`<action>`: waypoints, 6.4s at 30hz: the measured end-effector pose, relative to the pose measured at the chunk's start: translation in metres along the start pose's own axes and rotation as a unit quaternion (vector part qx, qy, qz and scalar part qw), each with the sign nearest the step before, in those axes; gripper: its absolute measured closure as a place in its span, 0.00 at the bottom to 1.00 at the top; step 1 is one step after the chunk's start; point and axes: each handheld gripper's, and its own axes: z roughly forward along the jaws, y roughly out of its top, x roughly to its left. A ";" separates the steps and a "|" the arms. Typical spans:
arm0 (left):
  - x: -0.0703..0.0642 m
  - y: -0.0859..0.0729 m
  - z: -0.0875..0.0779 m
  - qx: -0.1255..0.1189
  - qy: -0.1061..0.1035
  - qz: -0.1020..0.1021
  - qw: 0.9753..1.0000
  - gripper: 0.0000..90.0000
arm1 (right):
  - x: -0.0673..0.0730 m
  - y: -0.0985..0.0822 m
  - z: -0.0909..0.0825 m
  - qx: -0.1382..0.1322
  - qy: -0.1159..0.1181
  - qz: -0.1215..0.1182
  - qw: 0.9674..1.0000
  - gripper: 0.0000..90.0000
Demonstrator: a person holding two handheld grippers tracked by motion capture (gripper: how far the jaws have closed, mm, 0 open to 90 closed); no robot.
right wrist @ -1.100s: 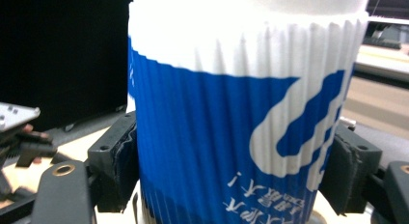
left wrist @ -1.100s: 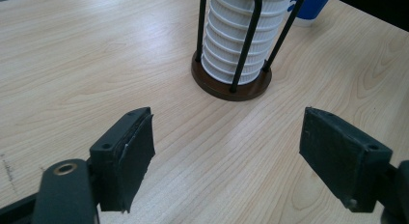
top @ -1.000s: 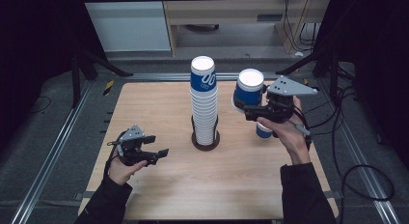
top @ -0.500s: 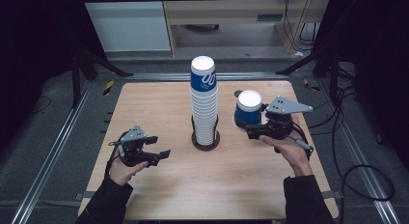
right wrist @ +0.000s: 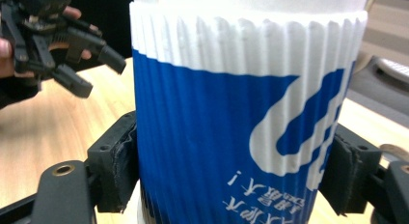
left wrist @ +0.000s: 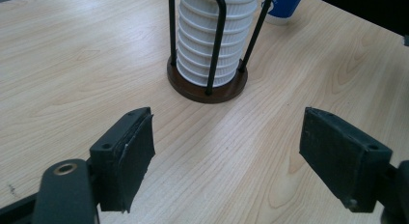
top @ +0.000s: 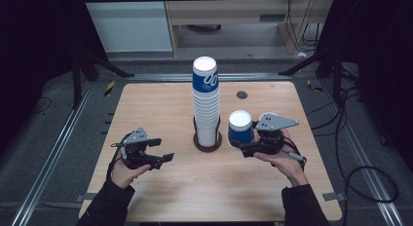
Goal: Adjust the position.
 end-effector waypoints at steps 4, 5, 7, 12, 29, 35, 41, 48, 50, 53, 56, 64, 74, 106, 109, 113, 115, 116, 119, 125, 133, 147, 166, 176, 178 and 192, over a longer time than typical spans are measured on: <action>-0.004 0.002 0.000 -0.001 -0.005 0.005 1.000 0.21 | 0.006 -0.008 0.009 0.012 0.014 -0.007 1.000 0.24; -0.005 0.003 -0.001 -0.002 -0.007 0.005 1.000 0.21 | 0.008 -0.010 0.011 0.013 0.019 -0.008 1.000 0.24; -0.006 0.004 -0.002 -0.003 -0.009 0.007 1.000 0.21 | 0.011 -0.013 0.016 0.017 0.029 -0.009 0.999 0.24; -0.012 0.008 -0.005 -0.013 -0.020 0.008 1.000 0.21 | 0.018 -0.019 0.028 0.040 0.043 -0.023 0.998 0.24; -0.028 0.015 -0.004 -0.018 -0.045 0.022 0.999 0.21 | 0.042 -0.034 0.064 0.086 0.092 -0.058 0.990 0.24; -0.032 0.017 -0.001 -0.017 -0.049 0.027 0.998 0.20 | 0.050 -0.037 0.073 0.097 0.103 -0.073 0.987 0.24; -0.038 0.018 0.001 -0.013 -0.059 0.031 0.998 0.19 | 0.057 -0.039 0.082 0.108 0.113 -0.080 0.985 0.24; -0.045 0.019 0.005 -0.009 -0.068 0.038 0.997 0.18 | 0.064 -0.042 0.090 0.116 0.122 -0.091 0.982 0.24; -0.047 0.019 0.007 -0.006 -0.073 0.040 0.997 0.18 | 0.067 -0.043 0.092 0.118 0.125 -0.094 0.981 0.24; -0.050 0.019 0.010 -0.001 -0.078 0.044 0.996 0.18 | 0.070 -0.044 0.095 0.120 0.128 -0.096 0.980 0.24; -0.054 0.020 0.012 0.002 -0.080 0.048 0.996 0.17 | 0.073 -0.045 0.099 0.121 0.130 -0.100 0.979 0.24; -0.059 0.018 0.019 0.017 -0.086 0.054 0.995 0.18 | 0.084 -0.048 0.108 0.122 0.138 -0.109 0.977 0.24; -0.065 0.014 0.029 0.043 -0.096 0.060 0.993 0.19 | 0.094 -0.050 0.114 0.119 0.152 -0.125 0.973 0.24; -0.035 0.016 0.002 -0.030 -0.084 0.013 0.996 0.30 | 0.070 -0.043 0.098 0.067 0.149 -0.060 0.985 0.06; -0.034 0.016 0.000 -0.045 -0.089 0.010 0.995 0.30 | 0.067 -0.044 0.098 0.059 0.150 -0.049 0.986 0.06; -0.037 0.016 0.002 -0.055 -0.102 0.012 0.993 0.30 | 0.067 -0.045 0.100 0.049 0.156 -0.045 0.985 0.06; -0.040 0.016 0.004 -0.055 -0.104 0.017 0.993 0.30 | 0.068 -0.045 0.101 0.044 0.161 -0.043 0.985 0.06; -0.041 0.016 0.004 -0.057 -0.106 0.018 0.993 0.30 | 0.068 -0.045 0.101 0.041 0.165 -0.042 0.985 0.06; -0.044 0.016 0.005 -0.060 -0.116 0.022 0.991 0.30 | 0.071 -0.045 0.103 0.036 0.171 -0.043 0.984 0.06; -0.048 0.017 0.006 -0.060 -0.126 0.026 0.990 0.30 | 0.073 -0.047 0.106 0.035 0.177 -0.046 0.983 0.09; -0.045 0.016 0.007 -0.058 -0.130 0.020 0.990 0.30 | 0.072 -0.047 0.105 0.032 0.177 -0.052 0.982 0.17; -0.041 0.019 0.003 -0.037 -0.130 0.018 0.991 0.21 | 0.068 -0.045 0.097 0.039 0.163 -0.075 0.983 0.18; -0.049 0.011 0.025 0.088 -0.158 0.057 0.982 0.25 | 0.082 -0.052 0.105 0.100 0.183 -0.148 0.967 0.18; -0.049 0.011 0.025 0.086 -0.162 0.057 0.981 0.29 | 0.081 -0.054 0.105 0.106 0.186 -0.145 0.966 0.15; -0.048 0.011 0.024 0.082 -0.156 0.060 0.983 0.29 | 0.080 -0.053 0.105 0.105 0.187 -0.139 0.967 0.13; -0.027 0.012 0.002 -0.017 -0.120 0.032 0.992 0.29 | 0.048 -0.040 0.079 0.034 0.163 -0.045 0.985 0.07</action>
